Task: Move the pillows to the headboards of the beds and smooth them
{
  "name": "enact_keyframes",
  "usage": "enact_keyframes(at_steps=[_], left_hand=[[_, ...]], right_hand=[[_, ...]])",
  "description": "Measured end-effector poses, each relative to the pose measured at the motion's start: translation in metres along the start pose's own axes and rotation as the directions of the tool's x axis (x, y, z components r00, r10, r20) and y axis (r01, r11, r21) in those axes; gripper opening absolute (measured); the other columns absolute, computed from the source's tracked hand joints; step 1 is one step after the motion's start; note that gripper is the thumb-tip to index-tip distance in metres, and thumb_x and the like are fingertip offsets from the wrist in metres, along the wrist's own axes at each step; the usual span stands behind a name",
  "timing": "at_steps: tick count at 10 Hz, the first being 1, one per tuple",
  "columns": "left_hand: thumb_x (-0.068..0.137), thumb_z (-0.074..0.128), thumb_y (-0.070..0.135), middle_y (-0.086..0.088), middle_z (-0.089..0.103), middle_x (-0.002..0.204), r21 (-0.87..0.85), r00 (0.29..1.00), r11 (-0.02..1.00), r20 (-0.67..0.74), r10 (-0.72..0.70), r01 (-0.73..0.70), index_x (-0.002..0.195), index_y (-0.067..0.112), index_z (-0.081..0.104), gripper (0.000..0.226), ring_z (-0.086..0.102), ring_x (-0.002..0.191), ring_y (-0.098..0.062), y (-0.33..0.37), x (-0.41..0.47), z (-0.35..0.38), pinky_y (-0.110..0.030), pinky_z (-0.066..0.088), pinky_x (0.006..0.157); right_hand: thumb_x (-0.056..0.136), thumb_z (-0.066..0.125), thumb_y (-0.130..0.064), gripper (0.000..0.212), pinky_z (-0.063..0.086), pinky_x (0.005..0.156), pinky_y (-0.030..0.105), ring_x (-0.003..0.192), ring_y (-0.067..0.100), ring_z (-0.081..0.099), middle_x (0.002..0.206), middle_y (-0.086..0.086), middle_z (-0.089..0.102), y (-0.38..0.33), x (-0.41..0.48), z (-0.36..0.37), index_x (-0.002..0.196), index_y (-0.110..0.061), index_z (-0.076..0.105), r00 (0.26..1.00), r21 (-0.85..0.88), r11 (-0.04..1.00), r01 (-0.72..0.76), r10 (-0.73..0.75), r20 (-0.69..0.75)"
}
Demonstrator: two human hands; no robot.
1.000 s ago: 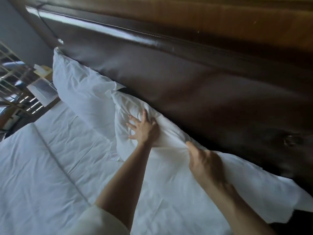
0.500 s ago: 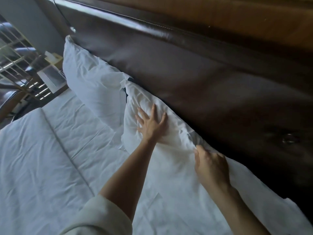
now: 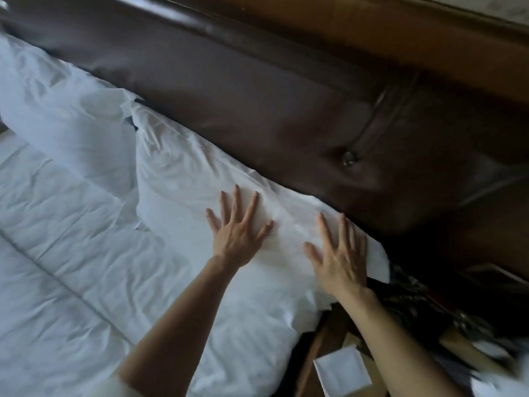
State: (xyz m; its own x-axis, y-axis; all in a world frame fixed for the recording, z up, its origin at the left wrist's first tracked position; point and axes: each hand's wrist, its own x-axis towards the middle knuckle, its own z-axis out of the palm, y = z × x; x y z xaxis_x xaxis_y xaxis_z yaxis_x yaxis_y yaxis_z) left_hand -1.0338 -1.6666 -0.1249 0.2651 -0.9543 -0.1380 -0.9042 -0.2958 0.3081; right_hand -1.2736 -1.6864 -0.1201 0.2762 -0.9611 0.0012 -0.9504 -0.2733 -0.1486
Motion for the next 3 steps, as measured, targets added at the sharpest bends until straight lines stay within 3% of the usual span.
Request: enact_keyframes(at_steps=[1, 2, 3], left_hand=[[0.096, 0.020, 0.075, 0.002, -0.019, 0.170, 0.049, 0.995, 0.996, 0.067, 0.069, -0.072, 0.161, 0.043, -0.005, 0.076, -0.021, 0.155, -0.033, 0.010, -0.033, 0.005, -0.070, -0.001, 0.119], [0.096, 0.017, 0.074, 0.002, -0.022, 0.170, 0.134, 0.987, 0.982, 0.109, 0.121, -0.135, 0.161, 0.042, -0.007, 0.077, -0.021, 0.155, -0.031, 0.017, -0.072, -0.002, -0.068, -0.003, 0.121], [0.095, 0.013, 0.072, 0.001, -0.023, 0.169, 0.194, 0.983, 0.964, 0.048, 0.178, -0.184, 0.161, 0.041, -0.006, 0.076, -0.019, 0.156, -0.033, 0.019, -0.111, -0.017, -0.067, -0.003, 0.121]], right_hand=[[0.099, 0.032, -0.064, 0.074, 0.038, 0.108, 0.064, 0.138, 0.048, 0.045, 0.150, 0.033, 0.045, 0.018, -0.029, -0.009, 0.158, -0.019, 0.038, 0.982, -0.004, 0.989, -0.148, 0.148, 0.120], [0.104, 0.026, -0.059, 0.071, 0.022, 0.120, 0.063, 0.151, 0.042, 0.026, 0.163, 0.027, 0.027, 0.010, -0.054, -0.038, 0.163, -0.020, 0.019, 0.968, -0.052, 0.978, -0.200, 0.205, 0.143], [0.105, 0.021, -0.060, 0.074, 0.005, 0.124, 0.058, 0.158, 0.035, 0.001, 0.170, 0.019, 0.001, -0.006, -0.084, -0.065, 0.163, -0.025, -0.007, 0.967, -0.063, 0.981, -0.183, 0.191, 0.170]])
